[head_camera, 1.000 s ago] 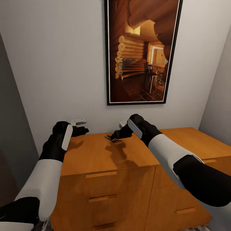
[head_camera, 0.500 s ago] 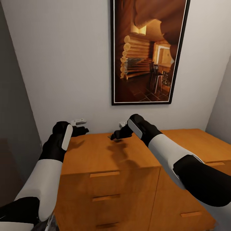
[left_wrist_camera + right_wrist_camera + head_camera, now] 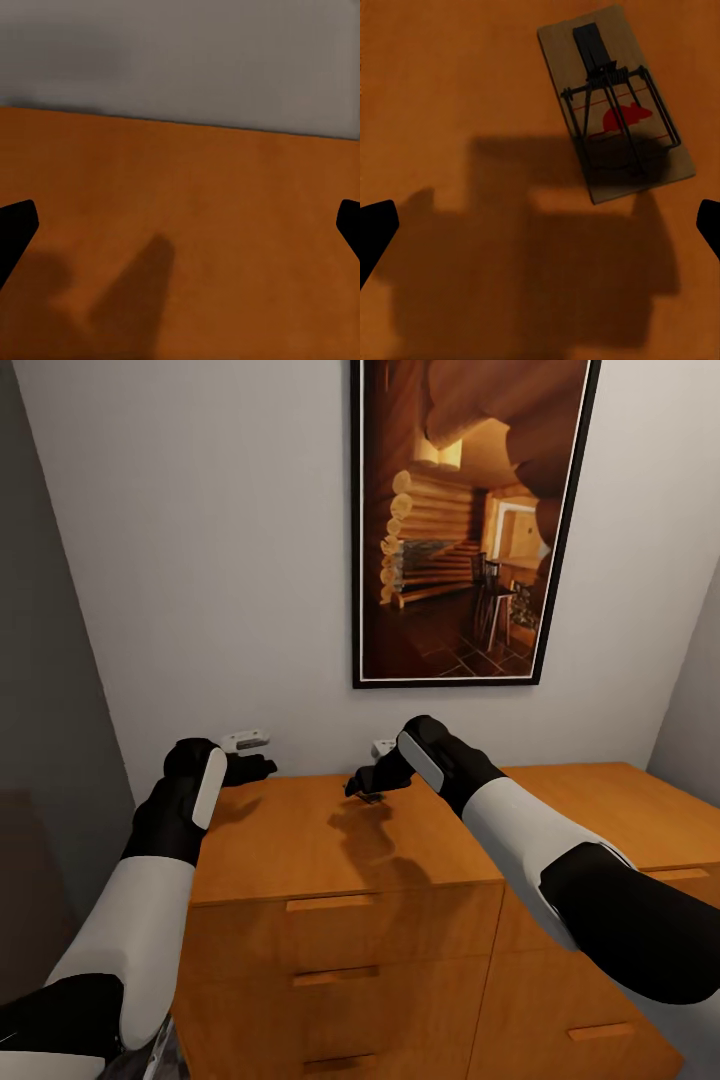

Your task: Take the four mousetraps from the cabinet in the bathroom and place them on the bathroom floor. Make sure all four end up on the same floor surface, and ensure that at least two of them are either under or directly next to the same bathroom sink.

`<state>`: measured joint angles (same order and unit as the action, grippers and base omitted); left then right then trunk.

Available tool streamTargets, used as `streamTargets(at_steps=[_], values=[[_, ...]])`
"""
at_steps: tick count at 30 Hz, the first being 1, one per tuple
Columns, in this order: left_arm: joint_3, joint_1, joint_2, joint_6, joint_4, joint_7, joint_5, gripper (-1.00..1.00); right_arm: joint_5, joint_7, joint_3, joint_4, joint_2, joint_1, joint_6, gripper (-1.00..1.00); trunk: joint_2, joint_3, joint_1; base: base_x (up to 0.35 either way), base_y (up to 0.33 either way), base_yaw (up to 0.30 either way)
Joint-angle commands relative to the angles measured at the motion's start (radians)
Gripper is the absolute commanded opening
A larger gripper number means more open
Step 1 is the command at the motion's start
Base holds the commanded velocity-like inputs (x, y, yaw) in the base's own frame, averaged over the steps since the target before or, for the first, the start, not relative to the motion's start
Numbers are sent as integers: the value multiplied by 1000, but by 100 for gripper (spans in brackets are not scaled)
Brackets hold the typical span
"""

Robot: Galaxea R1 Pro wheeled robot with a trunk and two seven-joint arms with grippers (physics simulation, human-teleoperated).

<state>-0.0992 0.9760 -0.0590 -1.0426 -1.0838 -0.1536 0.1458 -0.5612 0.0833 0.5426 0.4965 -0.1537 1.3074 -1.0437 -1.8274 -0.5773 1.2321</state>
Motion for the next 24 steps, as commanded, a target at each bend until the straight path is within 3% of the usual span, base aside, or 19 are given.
streamTargets(at_steps=[1, 24], values=[[-2, 1, -1, -4, -1, -9, 11, 100, 9, 9, 3, 0, 0, 1, -2, 100, -1, -1, 0, 0, 0, 5], [-1, 1, -2, -2, -1, -9, 12, 100, 12, -8, 7, 1, 2, 1, -2, 100, -1, -1, 0, 44, 0, 1]])
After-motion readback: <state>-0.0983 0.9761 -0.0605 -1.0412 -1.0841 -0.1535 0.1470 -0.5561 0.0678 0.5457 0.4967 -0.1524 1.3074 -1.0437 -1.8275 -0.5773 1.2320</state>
